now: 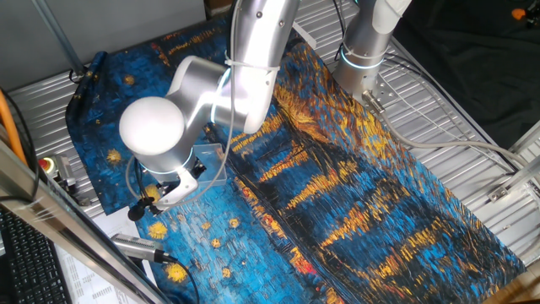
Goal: Insert a medium pipette tip into the holder for medium pipette tips
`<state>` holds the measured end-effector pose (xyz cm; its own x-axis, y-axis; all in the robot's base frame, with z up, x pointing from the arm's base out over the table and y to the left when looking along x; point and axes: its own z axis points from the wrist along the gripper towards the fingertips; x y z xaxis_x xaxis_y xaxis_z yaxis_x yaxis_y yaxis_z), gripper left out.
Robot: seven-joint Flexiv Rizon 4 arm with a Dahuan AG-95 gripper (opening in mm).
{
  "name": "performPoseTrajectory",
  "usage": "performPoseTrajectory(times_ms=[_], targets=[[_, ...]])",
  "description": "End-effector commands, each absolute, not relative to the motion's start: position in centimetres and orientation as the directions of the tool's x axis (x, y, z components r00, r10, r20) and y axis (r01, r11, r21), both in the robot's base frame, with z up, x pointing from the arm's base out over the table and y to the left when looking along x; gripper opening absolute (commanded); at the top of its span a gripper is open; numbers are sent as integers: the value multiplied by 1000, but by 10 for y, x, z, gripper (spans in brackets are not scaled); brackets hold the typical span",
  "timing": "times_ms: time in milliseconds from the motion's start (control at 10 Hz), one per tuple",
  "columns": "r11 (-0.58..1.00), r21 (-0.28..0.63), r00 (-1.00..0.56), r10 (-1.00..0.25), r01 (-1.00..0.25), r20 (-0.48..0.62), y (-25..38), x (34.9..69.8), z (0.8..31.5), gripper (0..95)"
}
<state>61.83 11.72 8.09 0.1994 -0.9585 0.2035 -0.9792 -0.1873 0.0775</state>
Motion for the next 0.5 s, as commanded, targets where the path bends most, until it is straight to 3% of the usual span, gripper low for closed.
performPoseTrajectory(times_ms=[100,500], targets=[[-190,74,201,-959,-979,200,116,618,82,0],[-190,69,199,-966,-979,163,112,624,90,0]])
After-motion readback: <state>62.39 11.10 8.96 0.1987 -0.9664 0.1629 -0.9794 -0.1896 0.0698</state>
